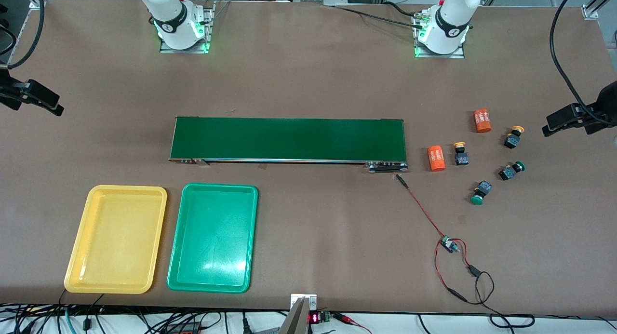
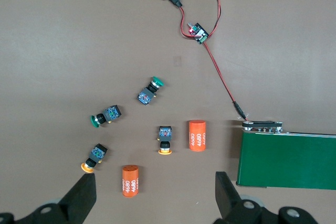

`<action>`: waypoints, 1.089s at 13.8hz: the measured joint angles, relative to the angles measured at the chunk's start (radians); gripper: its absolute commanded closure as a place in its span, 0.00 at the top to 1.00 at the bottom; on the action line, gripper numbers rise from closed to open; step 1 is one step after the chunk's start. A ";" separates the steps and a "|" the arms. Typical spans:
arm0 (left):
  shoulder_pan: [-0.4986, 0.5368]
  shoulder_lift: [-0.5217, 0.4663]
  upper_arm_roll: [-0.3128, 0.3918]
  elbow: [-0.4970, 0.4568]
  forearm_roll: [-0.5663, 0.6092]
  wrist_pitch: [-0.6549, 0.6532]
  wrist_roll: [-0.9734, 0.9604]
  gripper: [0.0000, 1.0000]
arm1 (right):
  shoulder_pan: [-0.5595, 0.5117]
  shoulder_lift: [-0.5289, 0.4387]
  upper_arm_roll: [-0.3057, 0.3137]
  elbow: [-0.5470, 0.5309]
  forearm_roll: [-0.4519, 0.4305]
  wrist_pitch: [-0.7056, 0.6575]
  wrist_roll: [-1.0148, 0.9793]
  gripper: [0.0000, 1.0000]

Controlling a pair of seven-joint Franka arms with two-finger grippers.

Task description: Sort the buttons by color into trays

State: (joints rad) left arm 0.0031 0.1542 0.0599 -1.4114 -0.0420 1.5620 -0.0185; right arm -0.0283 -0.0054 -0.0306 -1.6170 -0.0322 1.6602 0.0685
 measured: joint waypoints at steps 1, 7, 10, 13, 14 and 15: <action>0.000 0.000 -0.001 0.000 0.000 -0.002 0.000 1.00 | 0.000 0.000 0.000 0.000 0.000 0.000 0.000 1.00; 0.000 0.009 -0.001 -0.010 0.000 -0.032 -0.001 1.00 | 0.001 0.000 0.000 0.000 0.000 -0.001 0.000 1.00; -0.002 0.047 -0.003 -0.023 0.000 -0.045 -0.001 1.00 | 0.001 0.000 0.000 0.000 0.000 -0.001 0.000 1.00; -0.007 0.133 -0.008 -0.033 0.000 -0.045 -0.001 1.00 | 0.001 0.000 0.000 0.000 0.000 -0.001 0.000 1.00; -0.011 0.167 -0.011 -0.036 -0.001 -0.045 -0.001 1.00 | 0.001 0.000 0.000 0.000 0.000 -0.001 0.000 1.00; -0.021 0.200 -0.016 -0.037 -0.003 -0.042 -0.002 1.00 | 0.001 0.001 0.001 0.000 0.000 -0.001 0.000 1.00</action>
State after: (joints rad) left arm -0.0174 0.3540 0.0441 -1.4486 -0.0445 1.5203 -0.0202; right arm -0.0277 -0.0049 -0.0301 -1.6172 -0.0321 1.6595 0.0684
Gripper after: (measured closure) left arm 0.000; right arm 0.000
